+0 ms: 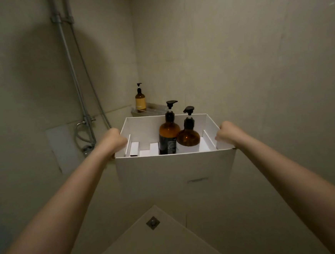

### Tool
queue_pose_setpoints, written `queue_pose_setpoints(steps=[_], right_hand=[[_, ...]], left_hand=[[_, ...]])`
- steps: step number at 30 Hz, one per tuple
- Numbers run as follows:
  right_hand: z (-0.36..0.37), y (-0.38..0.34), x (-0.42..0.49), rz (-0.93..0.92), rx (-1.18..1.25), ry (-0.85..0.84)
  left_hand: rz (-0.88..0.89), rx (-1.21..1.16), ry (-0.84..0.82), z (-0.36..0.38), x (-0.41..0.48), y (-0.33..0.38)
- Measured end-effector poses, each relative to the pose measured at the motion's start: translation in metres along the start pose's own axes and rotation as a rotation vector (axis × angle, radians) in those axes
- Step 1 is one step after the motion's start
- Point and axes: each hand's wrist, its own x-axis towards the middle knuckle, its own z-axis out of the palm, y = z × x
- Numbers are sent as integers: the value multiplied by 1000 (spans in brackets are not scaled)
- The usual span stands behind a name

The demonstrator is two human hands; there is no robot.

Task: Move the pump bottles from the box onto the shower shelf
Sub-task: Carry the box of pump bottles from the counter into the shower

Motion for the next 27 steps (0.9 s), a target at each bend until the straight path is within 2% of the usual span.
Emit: queue_pose_setpoints(steps=[16, 27], right_hand=[[119, -126, 111, -309, -38, -183], [170, -225, 184, -456, 18, -261]], left_hand=[[-308, -82, 165, -34, 57, -101], [-446, -4, 297, -76, 109, -139]])
